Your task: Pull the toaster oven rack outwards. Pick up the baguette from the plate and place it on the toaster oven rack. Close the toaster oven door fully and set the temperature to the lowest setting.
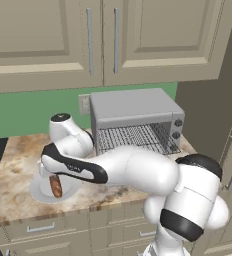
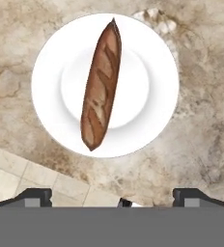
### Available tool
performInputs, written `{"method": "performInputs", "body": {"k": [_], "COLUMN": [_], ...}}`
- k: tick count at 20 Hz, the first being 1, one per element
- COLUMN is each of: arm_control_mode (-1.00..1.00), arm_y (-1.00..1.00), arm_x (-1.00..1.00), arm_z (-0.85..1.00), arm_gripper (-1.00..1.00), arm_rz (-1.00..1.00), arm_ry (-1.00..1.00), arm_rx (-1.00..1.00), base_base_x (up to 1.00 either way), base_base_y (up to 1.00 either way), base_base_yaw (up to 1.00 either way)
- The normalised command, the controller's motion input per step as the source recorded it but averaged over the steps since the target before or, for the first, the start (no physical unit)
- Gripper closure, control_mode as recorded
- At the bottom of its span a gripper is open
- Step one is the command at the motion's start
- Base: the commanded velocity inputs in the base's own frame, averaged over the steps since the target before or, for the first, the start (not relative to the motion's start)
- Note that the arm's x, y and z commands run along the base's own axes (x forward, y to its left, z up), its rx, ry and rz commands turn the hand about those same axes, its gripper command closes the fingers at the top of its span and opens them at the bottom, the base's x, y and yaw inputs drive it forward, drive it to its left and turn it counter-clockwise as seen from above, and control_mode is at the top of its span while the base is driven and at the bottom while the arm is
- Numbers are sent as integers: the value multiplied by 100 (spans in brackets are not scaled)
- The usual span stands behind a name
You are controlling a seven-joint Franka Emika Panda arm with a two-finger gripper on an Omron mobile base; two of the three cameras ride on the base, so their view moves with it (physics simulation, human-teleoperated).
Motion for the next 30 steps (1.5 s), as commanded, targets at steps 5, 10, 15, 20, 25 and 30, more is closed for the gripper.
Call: {"method": "performInputs", "body": {"k": [5,10,15,20,25,30], "arm_control_mode": [-100,-100,-100,-100,-100,-100], "arm_y": [0,0,0,0,0,5], "arm_x": [0,0,4,7,11,19], "arm_z": [-9,-28,-34,-21,-2,-6], "arm_gripper": [-100,-100,-100,-100,-100,-100], "arm_rz": [-2,-5,-11,-13,-10,-8], "arm_ry": [7,0,0,0,0,-4], "arm_rx": [0,0,0,0,0,0], "base_base_x": [0,0,0,0,0,0], "base_base_y": [0,0,0,0,0,0], "base_base_yaw": [0,0,0,0,0,0]}}
